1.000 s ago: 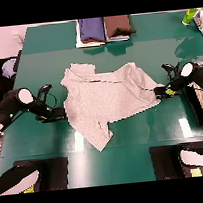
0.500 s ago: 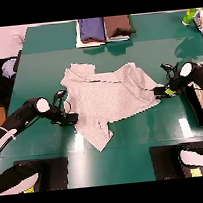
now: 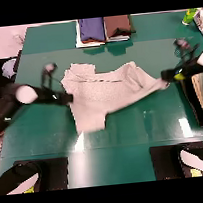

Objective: Fold the shirts.

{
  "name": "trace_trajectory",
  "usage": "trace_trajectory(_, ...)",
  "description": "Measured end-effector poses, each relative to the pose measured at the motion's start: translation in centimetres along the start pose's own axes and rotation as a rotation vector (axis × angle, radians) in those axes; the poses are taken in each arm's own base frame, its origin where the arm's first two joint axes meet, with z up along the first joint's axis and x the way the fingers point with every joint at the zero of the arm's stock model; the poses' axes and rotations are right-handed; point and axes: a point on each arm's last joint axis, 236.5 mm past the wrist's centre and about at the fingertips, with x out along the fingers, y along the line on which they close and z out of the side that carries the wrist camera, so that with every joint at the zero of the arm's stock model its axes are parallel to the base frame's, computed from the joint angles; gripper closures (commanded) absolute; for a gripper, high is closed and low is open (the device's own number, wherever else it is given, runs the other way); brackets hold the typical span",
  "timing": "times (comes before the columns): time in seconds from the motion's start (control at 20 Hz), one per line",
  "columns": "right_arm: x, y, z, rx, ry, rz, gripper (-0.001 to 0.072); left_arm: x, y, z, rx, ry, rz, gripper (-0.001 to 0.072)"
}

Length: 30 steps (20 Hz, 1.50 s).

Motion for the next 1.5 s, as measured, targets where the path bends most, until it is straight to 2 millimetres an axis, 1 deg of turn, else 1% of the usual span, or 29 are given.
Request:
trace_trajectory(0.05,-3.1,0.6,2.3,-0.017,-0.097,0.002,0.0700,-3.7,-0.7,3.3,0.041,-0.111,0.005,0.0687)
trace_trajectory(0.1,-6.3,1.2,4.3,-0.034,-0.189,0.003,0.0699,-7.7,-1.4,6.1,0.075,-0.218,0.012,0.0687)
trace_trajectory(0.15,-10.1,1.9,6.1,-0.051,-0.289,0.006,0.0700,-12.4,-2.1,8.8,0.104,-0.337,0.019,0.0687)
trace_trajectory(0.2,-13.8,2.5,7.5,-0.068,-0.385,0.007,0.0699,-17.4,-2.8,10.9,0.126,-0.456,0.021,0.0687)
trace_trajectory(0.3,-20.5,3.7,8.9,-0.095,-0.544,0.010,0.0700,-26.1,-4.1,13.3,0.151,-0.648,0.011,0.0688)
trace_trajectory(0.35,-23.8,4.3,9.2,-0.109,-0.622,0.011,0.0700,-30.4,-4.7,13.8,0.160,-0.734,0.005,0.0688)
trace_trajectory(0.4,-26.9,4.8,9.4,-0.121,-0.691,0.011,0.0700,-33.9,-5.1,14.0,0.169,-0.805,0.000,0.0688)
trace_trajectory(0.45,-29.5,5.2,9.3,-0.132,-0.747,0.010,0.0700,-37.1,-5.4,14.0,0.177,-0.870,-0.004,0.0688)
trace_trajectory(0.55,-34.1,5.7,9.0,-0.151,-0.842,-0.003,0.0700,-41.9,-5.8,13.6,0.191,-0.966,-0.011,0.0688)
trace_trajectory(0.6,-35.8,5.8,8.8,-0.158,-0.872,-0.012,0.0700,-43.7,-6.0,13.4,0.199,-1.007,-0.012,0.0688)
trace_trajectory(0.65,-37.5,5.9,8.6,-0.165,-0.897,-0.022,0.0700,-44.9,-6.0,13.2,0.204,-1.031,-0.011,0.0688)
trace_trajectory(0.7,-38.5,5.9,8.4,-0.170,-0.908,-0.031,0.0700,-45.8,-6.0,13.1,0.209,-1.051,-0.006,0.0688)
trace_trajectory(0.75,-39.4,5.9,8.4,-0.173,-0.914,-0.039,0.0700,-46.1,-5.9,13.0,0.211,-1.054,0.002,0.0688)
trace_trajectory(0.8,-39.7,5.9,8.5,-0.176,-0.905,-0.044,0.0700,-46.1,-5.7,13.1,0.212,-1.050,0.014,0.0688)
trace_trajectory(0.85,-39.6,5.8,8.7,-0.176,-0.886,-0.049,0.0700,-45.4,-5.2,13.4,0.210,-1.026,0.040,0.0688)
trace_trajectory(0.9,-39.2,5.7,8.9,-0.173,-0.858,-0.053,0.0700,-43.8,-4.6,13.8,0.208,-0.978,0.073,0.0687)
trace_trajectory(0.95,-38.2,5.5,9.3,-0.166,-0.818,-0.054,0.0700,-41.8,-3.8,14.2,0.209,-0.915,0.114,0.0687)
trace_trajectory(1.05,-34.6,4.8,9.9,-0.142,-0.701,-0.053,0.0700,-36.4,-1.9,15.1,0.212,-0.757,0.209,0.0686)
trace_trajectory(1.1,-32.0,4.4,10.1,-0.129,-0.625,-0.054,0.0700,-33.2,-0.9,15.4,0.215,-0.668,0.251,0.0687)
trace_trajectory(1.15,-29.2,3.9,10.3,-0.115,-0.549,-0.056,0.0700,-29.5,0.1,15.6,0.218,-0.571,0.291,0.0687)
trace_trajectory(1.25,-22.9,2.7,9.9,-0.087,-0.373,-0.059,0.0700,-21.7,1.9,15.5,0.229,-0.379,0.350,0.0687)
trace_trajectory(1.3,-19.4,2.1,9.5,-0.074,-0.280,-0.059,0.0700,-17.5,2.9,15.1,0.235,-0.283,0.374,0.0687)
trace_trajectory(1.4,-12.5,0.9,8.1,-0.047,-0.106,-0.061,0.0700,-9.7,4.5,14.1,0.248,-0.132,0.402,0.0687)
trace_trajectory(1.5,-6.6,-0.2,7.0,-0.025,0.010,-0.061,0.0700,-3.2,6.0,13.1,0.258,-0.025,0.417,0.0687)
